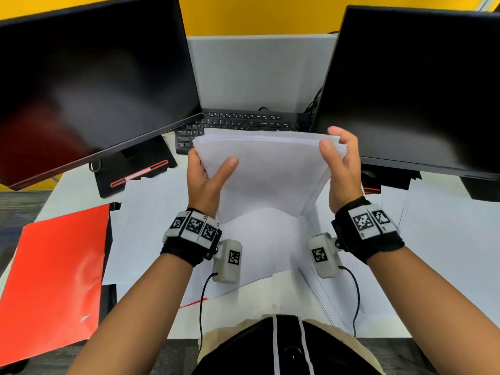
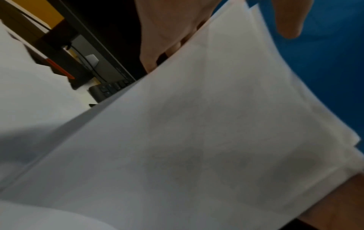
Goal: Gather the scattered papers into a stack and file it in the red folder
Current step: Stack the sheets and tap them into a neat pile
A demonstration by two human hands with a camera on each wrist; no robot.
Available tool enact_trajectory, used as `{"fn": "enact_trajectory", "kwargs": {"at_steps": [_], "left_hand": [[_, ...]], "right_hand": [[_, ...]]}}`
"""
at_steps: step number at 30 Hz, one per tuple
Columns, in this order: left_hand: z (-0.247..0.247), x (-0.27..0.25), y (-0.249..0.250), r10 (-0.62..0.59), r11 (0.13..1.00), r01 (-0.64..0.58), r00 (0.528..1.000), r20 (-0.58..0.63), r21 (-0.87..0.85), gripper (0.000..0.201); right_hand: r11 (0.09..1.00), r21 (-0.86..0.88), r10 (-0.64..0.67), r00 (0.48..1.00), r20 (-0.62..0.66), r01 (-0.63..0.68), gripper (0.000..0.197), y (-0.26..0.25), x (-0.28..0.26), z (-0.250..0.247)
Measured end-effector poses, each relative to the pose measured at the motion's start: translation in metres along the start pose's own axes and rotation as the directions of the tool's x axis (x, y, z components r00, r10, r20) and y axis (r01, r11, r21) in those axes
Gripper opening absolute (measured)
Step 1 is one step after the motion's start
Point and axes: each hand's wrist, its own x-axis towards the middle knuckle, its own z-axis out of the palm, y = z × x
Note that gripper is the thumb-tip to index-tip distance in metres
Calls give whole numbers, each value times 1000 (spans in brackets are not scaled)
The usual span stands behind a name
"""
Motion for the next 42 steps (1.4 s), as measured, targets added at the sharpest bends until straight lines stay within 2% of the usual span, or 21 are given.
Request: {"fn": "enact_trajectory", "kwargs": {"at_steps": [4,6,8,10,12,14,19,20,22,23,27,29,30,33,34,36,37,42], "left_hand": [[23,9,17,-19,1000,17,992,-123,-19,48],[33,16,22,-72,997,69,972,-224,-20,49],[40,21,28,-144,989,143,930,-339,-26,72],[44,26,32,-206,976,215,894,-397,-22,96],[45,32,33,-237,965,261,881,-410,2,101],[45,36,34,-227,967,253,889,-398,15,93],[36,35,30,-228,959,271,912,-342,84,93],[34,34,32,-239,955,281,915,-325,89,81],[30,35,31,-252,953,290,920,-300,89,35],[28,37,31,-239,956,277,926,-293,95,31],[26,40,31,-184,965,227,944,-274,133,45],[27,39,34,-164,971,201,953,-255,127,47],[25,40,33,-148,974,182,962,-230,134,48],[20,43,30,-144,973,159,985,-99,170,37],[17,43,28,-144,970,151,988,-51,189,37],[11,40,22,-165,967,156,986,28,203,53],[8,36,19,-181,966,170,983,40,194,54],[-3,13,-13,-221,959,218,975,-2,183,41]], "right_hand": [[1000,20,21,994,-110,-19,42,-8,6,14],[999,35,29,990,-137,-25,26,-8,10,16],[998,52,36,986,-163,-28,18,-7,12,17],[999,39,39,980,-196,-32,29,-7,12,17],[998,48,46,974,-224,-36,34,-7,13,17],[999,27,35,973,-228,-29,32,-7,15,16],[999,-35,5,969,-246,-14,24,-5,20,15],[999,-48,-3,968,-251,-10,23,-5,20,15],[996,-92,-45,966,-256,22,23,-4,22,14],[992,-120,-77,964,-253,48,22,-5,22,14],[975,-180,-170,961,-216,132,19,-7,21,15],[979,-134,-171,976,-138,153,18,-4,20,11],[984,-89,-164,984,-69,157,21,-1,19,7],[991,35,-132,987,90,129,48,13,20,-5],[994,37,-110,989,100,107,55,17,20,-8],[999,-8,-50,994,98,51,66,24,20,-11],[999,-29,-13,995,94,16,69,28,19,-12],[989,-59,139,989,49,-137,74,51,17,-13]]}}
